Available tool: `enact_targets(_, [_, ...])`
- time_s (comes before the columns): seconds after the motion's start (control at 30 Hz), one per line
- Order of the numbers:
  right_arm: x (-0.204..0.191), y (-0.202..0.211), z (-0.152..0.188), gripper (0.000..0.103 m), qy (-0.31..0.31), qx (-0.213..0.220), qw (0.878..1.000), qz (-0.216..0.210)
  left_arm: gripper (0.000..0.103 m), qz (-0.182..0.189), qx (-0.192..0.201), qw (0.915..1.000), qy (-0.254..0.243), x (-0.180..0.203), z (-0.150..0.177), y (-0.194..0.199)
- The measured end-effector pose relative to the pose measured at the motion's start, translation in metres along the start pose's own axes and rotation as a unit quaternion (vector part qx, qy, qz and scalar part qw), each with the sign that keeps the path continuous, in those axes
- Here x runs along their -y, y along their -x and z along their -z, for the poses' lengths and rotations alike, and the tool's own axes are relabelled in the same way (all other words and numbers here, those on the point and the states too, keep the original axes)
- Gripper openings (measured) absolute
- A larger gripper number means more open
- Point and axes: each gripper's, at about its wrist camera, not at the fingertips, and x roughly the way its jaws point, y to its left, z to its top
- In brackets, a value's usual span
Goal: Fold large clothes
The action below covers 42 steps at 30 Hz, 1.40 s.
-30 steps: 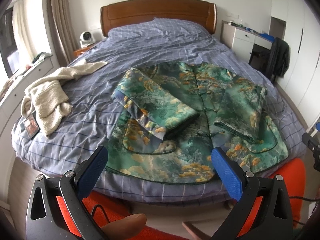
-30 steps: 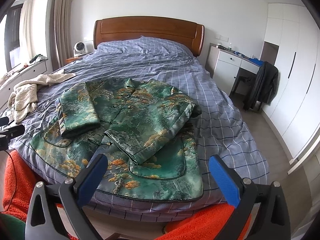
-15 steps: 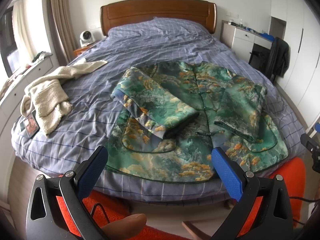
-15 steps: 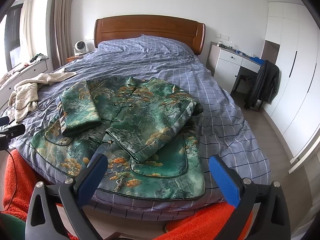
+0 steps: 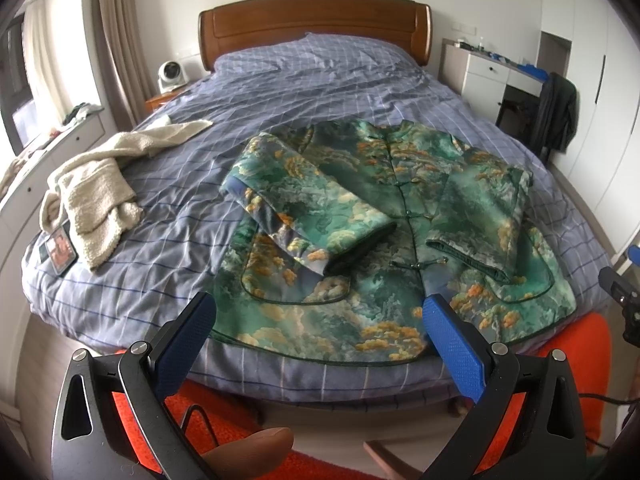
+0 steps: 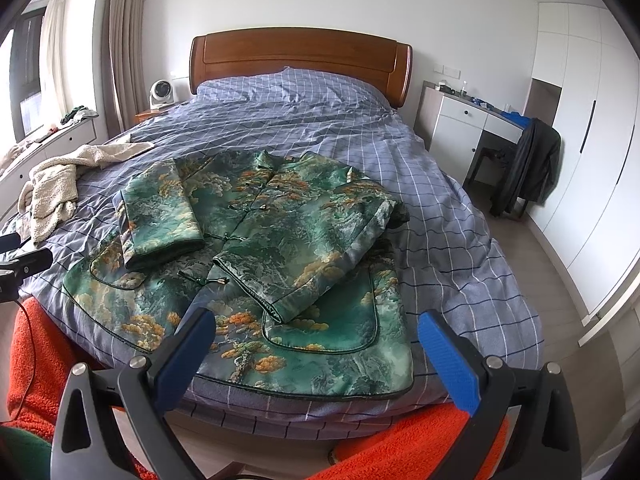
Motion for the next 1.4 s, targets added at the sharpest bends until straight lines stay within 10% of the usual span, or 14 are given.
enact_targets(1.4, [-0.004,-0.0016,0.0018,0.103,0.0,-0.005,1.0,-0.005,0.103,0.0,-0.004,1.0,-0.002,0.0001,0.0066,-0.0051])
